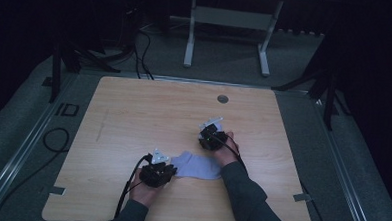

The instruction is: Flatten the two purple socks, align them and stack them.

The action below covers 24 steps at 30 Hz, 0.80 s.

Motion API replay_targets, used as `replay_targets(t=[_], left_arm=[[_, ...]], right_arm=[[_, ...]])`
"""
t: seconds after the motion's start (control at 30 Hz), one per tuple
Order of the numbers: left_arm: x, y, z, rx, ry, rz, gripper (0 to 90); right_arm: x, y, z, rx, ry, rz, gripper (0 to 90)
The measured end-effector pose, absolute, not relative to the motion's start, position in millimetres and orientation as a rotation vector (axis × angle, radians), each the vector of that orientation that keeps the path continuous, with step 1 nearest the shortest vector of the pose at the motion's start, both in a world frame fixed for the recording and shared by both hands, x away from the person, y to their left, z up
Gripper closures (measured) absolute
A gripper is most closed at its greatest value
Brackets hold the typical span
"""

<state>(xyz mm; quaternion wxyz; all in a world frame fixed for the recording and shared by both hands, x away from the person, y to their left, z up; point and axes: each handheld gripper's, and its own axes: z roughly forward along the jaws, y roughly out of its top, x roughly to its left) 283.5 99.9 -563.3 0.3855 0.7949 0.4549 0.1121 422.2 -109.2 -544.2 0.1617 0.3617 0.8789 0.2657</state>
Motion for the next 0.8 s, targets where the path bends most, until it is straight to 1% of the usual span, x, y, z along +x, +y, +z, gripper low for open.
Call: replay_targets(t=[0.03,0.07,0.1,0.33,0.5,0.53,0.8], left_arm=[[284,100,-563,2.024,1.159,0.284,76.7],[284,100,-563,2.024,1.159,0.284,76.7],[284,100,-563,2.024,1.159,0.284,76.7],[284,100,-563,2.023,1.158,0.282,76.6],[284,100,-563,2.023,1.158,0.283,76.6],[284,100,-563,2.023,1.159,0.283,76.5],[284,100,-563,2.024,1.157,0.282,76.2]], right_arm=[[423,-109,-543,1.041,2.510,0.757,87.1],[423,-109,-543,1.041,2.510,0.757,87.1],[423,-110,-542,1.055,2.509,0.771,88.9],[418,-112,-530,1.084,2.489,0.872,89.3],[412,-116,-511,1.128,2.440,1.000,89.4],[409,-119,-502,1.141,2.405,1.061,89.3],[400,-126,-475,1.131,2.295,1.140,89.3]])
